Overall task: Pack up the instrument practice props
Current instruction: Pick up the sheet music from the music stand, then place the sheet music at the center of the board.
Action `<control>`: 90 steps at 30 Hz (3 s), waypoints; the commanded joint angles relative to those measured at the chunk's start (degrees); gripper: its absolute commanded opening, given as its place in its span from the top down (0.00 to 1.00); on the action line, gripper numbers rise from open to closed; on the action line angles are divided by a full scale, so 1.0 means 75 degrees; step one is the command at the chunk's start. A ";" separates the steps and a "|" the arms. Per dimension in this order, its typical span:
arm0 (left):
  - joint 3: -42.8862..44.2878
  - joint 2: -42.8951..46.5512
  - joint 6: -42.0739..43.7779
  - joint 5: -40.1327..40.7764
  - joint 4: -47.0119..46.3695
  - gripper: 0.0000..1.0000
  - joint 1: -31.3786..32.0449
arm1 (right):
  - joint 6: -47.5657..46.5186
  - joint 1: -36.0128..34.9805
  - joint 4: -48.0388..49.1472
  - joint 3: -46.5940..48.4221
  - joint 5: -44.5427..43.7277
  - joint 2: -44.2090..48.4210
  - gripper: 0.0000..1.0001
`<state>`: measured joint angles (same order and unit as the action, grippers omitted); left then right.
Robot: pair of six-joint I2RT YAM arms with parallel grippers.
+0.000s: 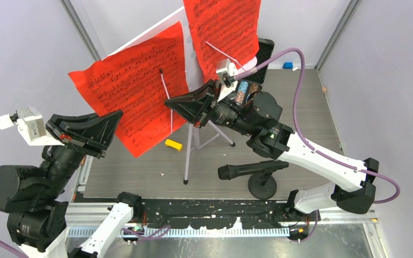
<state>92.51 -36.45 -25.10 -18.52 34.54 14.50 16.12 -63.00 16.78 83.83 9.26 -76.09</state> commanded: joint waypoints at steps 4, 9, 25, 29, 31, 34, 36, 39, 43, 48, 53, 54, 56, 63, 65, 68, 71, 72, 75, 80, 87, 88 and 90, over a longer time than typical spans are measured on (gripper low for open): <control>0.0120 0.0059 0.0019 0.0060 -0.0112 1.00 -0.0035 | -0.0258 0.0033 -0.0245 -0.0127 -0.0179 0.0044 1.00; 0.0199 0.0151 0.0050 0.0252 0.0069 1.00 -0.0035 | -0.0245 0.0032 -0.0224 -0.0135 -0.0179 0.0025 1.00; 0.0626 0.0958 0.0265 0.1701 0.1624 1.00 -0.0035 | -0.0142 0.0033 -0.0125 -0.0132 -0.0099 -0.0083 1.00; 0.0812 0.1275 0.0238 0.2356 0.2109 1.00 -0.0035 | -0.0098 0.0033 -0.0105 -0.0147 -0.0076 -0.0110 1.00; 0.0893 0.1408 0.0221 0.2769 0.2364 1.00 -0.0035 | -0.0076 0.0030 -0.0079 -0.0150 -0.0058 -0.0139 1.00; 0.1172 0.1457 0.0082 0.3451 0.2969 1.00 -0.0035 | -0.0011 0.0033 -0.0042 -0.0150 -0.0016 -0.0170 1.00; 0.1404 0.1411 -0.0061 0.3912 0.3499 1.00 -0.0055 | 0.0030 0.0033 -0.0019 -0.0163 0.0015 -0.0193 1.00; 0.1630 0.1421 -0.0141 0.4603 0.4161 1.00 -0.0152 | 0.0088 0.0033 0.0050 -0.0209 0.0020 -0.0211 1.00; 0.1690 0.1498 -0.0288 0.5581 0.4726 1.00 -0.0208 | 0.0117 0.0033 0.0060 -0.0257 0.0045 -0.0208 1.00; 0.1024 0.1606 -0.0754 0.6056 0.4947 1.00 -0.0222 | 0.0092 0.0030 0.0030 -0.0321 0.0020 -0.0156 1.00; -0.0217 0.1716 -0.1385 0.6448 0.4966 1.00 -0.0222 | 0.0012 0.0033 -0.0031 -0.0393 -0.0059 -0.0065 1.00; -0.0389 0.1720 -0.1473 0.6571 0.5013 1.00 -0.0217 | -0.0008 0.0033 -0.0056 -0.0412 -0.0078 -0.0051 1.00; -0.0629 0.1666 -0.1585 0.6710 0.5106 1.00 -0.0215 | -0.0040 0.0036 -0.0073 -0.0458 -0.0124 0.0005 1.00; -0.1481 0.1321 -0.2154 0.6845 0.5504 1.00 -0.0214 | -0.0150 0.0033 -0.0196 -0.0487 -0.0167 0.0098 1.00; -0.1904 0.1324 -0.2337 0.6653 0.5374 1.00 -0.0212 | -0.0171 0.0033 -0.0222 -0.0497 -0.0184 0.0121 1.00; -0.2544 0.1253 -0.2635 0.6165 0.5060 1.00 -0.0211 | -0.0208 0.0033 -0.0264 -0.0536 -0.0217 0.0155 1.00; -0.3206 0.1114 -0.2854 0.5655 0.4595 1.00 -0.0211 | -0.0232 0.0036 -0.0307 -0.0574 -0.0268 0.0192 1.00; -0.3423 0.1043 -0.2929 0.5537 0.4450 1.00 -0.0209 | -0.0243 0.0037 -0.0317 -0.0599 -0.0286 0.0213 1.00; -0.3945 0.0907 -0.3131 0.5296 0.3937 1.00 -0.0211 | -0.0291 0.0033 -0.0405 -0.0612 -0.0312 0.0248 1.00; -0.4536 0.0558 -0.3383 0.5136 0.3156 1.00 -0.0200 | -0.0397 0.0035 -0.0533 -0.0643 -0.0394 0.0366 1.00; -0.5449 -0.0067 -0.3749 0.5135 0.2001 1.00 -0.0223 | -0.0456 0.0039 -0.0607 -0.0739 -0.0467 0.0515 1.00; -0.5581 -0.0190 -0.3814 0.5142 0.1901 1.00 -0.0230 | -0.0446 0.0035 -0.0608 -0.0744 -0.0471 0.0528 1.00; -0.5849 -0.0340 -0.3973 0.5389 0.1775 1.00 -0.0251 | -0.0450 0.0033 -0.0627 -0.0752 -0.0471 0.0550 1.00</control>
<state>51.70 -36.53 -51.94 20.32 54.70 13.08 14.66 -62.89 17.52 79.66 6.63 -72.60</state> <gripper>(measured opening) 0.009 0.093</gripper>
